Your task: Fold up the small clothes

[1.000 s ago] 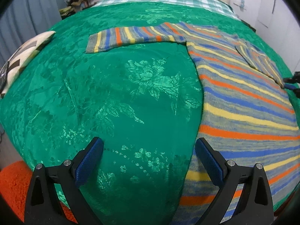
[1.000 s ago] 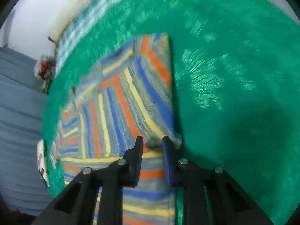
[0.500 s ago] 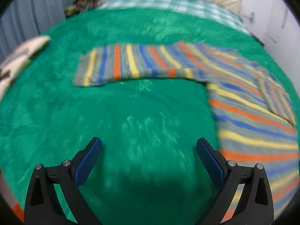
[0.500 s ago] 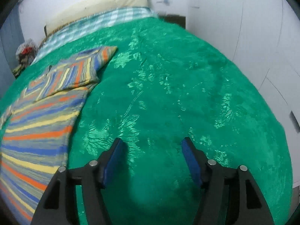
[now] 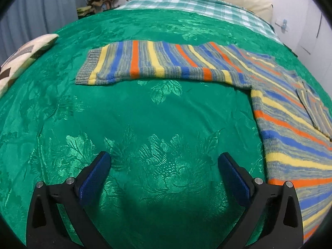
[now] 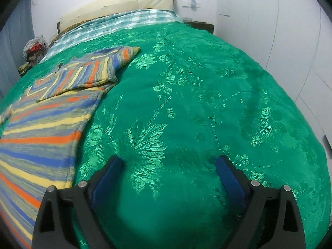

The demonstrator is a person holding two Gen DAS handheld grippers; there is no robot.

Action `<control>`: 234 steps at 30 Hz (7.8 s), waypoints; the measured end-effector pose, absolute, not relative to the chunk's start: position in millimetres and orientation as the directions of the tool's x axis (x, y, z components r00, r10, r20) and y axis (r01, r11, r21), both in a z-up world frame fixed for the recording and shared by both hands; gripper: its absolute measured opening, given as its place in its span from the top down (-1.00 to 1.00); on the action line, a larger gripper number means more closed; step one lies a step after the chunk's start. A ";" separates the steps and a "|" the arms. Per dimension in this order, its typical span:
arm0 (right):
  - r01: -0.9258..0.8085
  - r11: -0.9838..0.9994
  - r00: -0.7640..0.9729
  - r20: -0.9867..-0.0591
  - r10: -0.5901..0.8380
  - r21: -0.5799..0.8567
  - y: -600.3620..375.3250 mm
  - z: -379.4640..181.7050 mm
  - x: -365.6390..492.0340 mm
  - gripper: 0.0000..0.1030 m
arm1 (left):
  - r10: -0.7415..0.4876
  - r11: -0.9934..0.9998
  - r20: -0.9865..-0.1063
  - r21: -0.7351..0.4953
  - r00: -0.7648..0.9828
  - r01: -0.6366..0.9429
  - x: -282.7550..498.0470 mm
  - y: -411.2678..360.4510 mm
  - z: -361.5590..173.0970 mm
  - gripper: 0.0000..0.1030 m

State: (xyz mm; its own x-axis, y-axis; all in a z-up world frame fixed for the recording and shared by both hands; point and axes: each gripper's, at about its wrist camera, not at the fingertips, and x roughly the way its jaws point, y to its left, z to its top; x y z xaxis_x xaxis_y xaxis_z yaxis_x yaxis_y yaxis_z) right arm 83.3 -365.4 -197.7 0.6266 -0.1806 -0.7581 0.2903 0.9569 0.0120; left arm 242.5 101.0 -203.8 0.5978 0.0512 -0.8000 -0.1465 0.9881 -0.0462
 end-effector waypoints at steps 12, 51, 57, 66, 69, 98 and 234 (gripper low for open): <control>0.292 0.956 0.625 -0.757 -0.193 -0.003 -365.1 -199.0 84.4 -0.82 | 0.064 0.988 -0.796 -0.033 0.602 -0.149 237.2 96.6 -202.8 -0.99; 0.294 0.956 0.623 -0.757 -0.195 -0.004 -365.4 -198.9 85.4 -0.83 | 0.052 0.987 -0.792 -0.052 0.608 -0.151 234.6 97.7 -203.0 -0.99; 0.294 0.956 0.623 -0.757 -0.195 -0.004 -365.7 -198.8 85.3 -0.83 | 0.054 0.987 -0.792 -0.050 0.608 -0.153 234.5 97.6 -203.2 -0.99; 0.295 0.955 0.622 -0.758 -0.198 -0.008 -365.8 -199.4 86.1 -0.84 | 0.086 0.988 -0.821 -0.003 0.565 -0.155 245.5 93.1 -203.2 -0.99; 0.296 0.955 0.620 -0.758 -0.201 -0.012 -366.9 -200.0 86.3 -0.84 | 0.088 0.988 -0.820 -0.002 0.565 -0.157 244.1 93.1 -203.4 -0.99; 0.292 0.956 0.619 -0.757 -0.209 -0.026 -370.5 -198.3 86.2 -0.86 | -0.177 0.880 -0.859 -0.357 0.480 -0.314 370.3 242.6 -162.6 0.90; 0.066 0.934 0.215 -0.919 0.331 0.352 -303.5 -142.1 -54.1 -0.73 | -0.307 0.933 -0.933 -0.256 0.189 0.252 82.9 65.9 -160.3 -0.50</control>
